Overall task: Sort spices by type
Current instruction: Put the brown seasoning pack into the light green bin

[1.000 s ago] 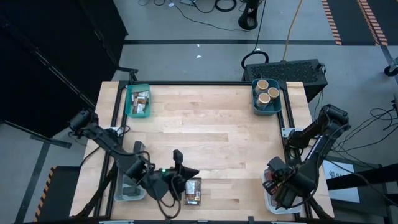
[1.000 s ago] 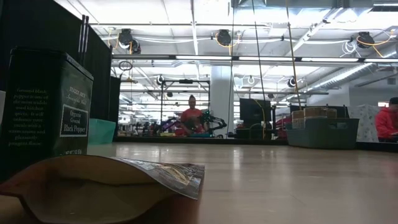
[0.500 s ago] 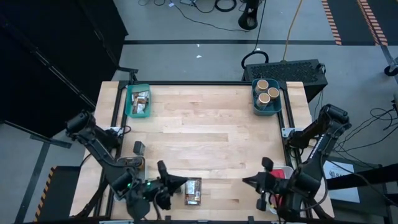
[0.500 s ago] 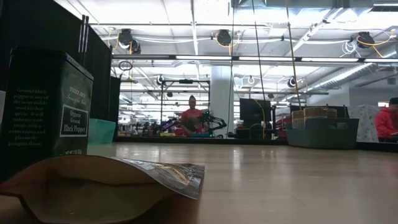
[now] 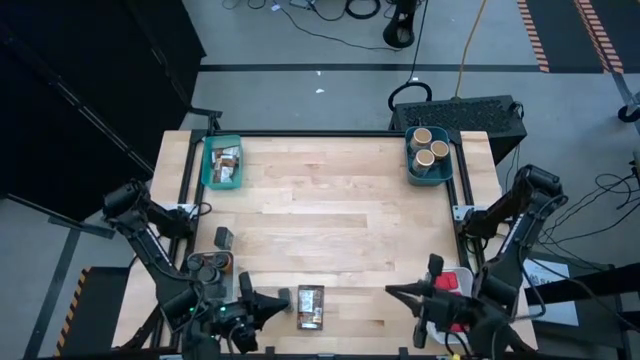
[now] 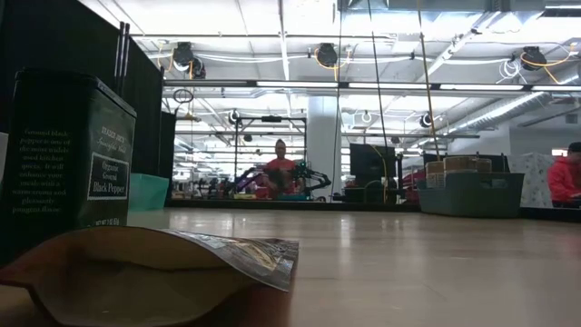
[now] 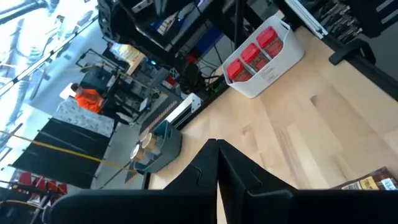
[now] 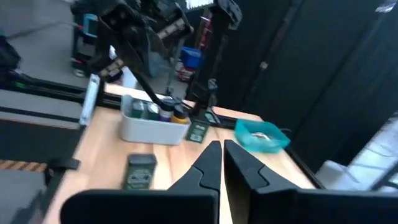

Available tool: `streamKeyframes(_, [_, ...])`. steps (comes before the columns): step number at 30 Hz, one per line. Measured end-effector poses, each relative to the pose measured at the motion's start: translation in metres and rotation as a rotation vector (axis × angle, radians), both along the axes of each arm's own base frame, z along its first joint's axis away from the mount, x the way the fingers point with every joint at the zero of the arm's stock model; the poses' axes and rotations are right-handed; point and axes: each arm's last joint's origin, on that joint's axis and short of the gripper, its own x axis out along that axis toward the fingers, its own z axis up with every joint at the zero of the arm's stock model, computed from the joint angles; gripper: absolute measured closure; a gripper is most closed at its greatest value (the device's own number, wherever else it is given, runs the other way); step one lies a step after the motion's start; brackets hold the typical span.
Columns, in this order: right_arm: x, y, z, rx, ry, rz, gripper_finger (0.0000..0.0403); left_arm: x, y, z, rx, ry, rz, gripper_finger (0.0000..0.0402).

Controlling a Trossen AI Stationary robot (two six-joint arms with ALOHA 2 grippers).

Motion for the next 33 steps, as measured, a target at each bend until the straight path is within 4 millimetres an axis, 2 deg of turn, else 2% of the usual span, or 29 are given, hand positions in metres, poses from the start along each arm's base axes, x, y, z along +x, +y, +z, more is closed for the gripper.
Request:
streamKeyframes(3, [0.002, -0.001, 0.005, 0.007, -0.001, 0.040, 0.0403, 0.000, 0.000, 0.000, -0.021, -0.005, 0.005, 0.0395])
streamKeyframes(12, [0.014, -0.006, 0.004, 0.029, 0.027, 0.087, 0.0403, 0.001, 0.001, 0.000, -0.050, -0.012, 0.014, 0.0395])
streamKeyframes(16, [0.022, -0.012, 0.004, 0.114, 0.012, 0.057, 0.0403, 0.001, 0.001, 0.000, -0.052, -0.013, 0.014, 0.0395])
streamKeyframes(19, [0.035, -0.018, 0.001, 0.255, 0.031, 0.103, 0.0403, 0.001, 0.000, 0.000, -0.067, -0.019, 0.017, 0.0395])
streamKeyframes(22, [0.054, -0.019, -0.014, 0.353, 0.119, 0.194, 0.0403, 0.002, 0.001, 0.000, -0.085, -0.025, 0.024, 0.0395])
streamKeyframes(24, [0.066, -0.018, -0.028, 0.360, 0.181, 0.216, 0.0403, 0.003, 0.002, 0.000, -0.100, -0.027, 0.029, 0.0395])
streamKeyframes(33, [0.105, -0.026, -0.079, 0.400, 0.274, 0.078, 0.0403, 0.007, 0.006, 0.000, -0.166, -0.050, 0.069, 0.0395])
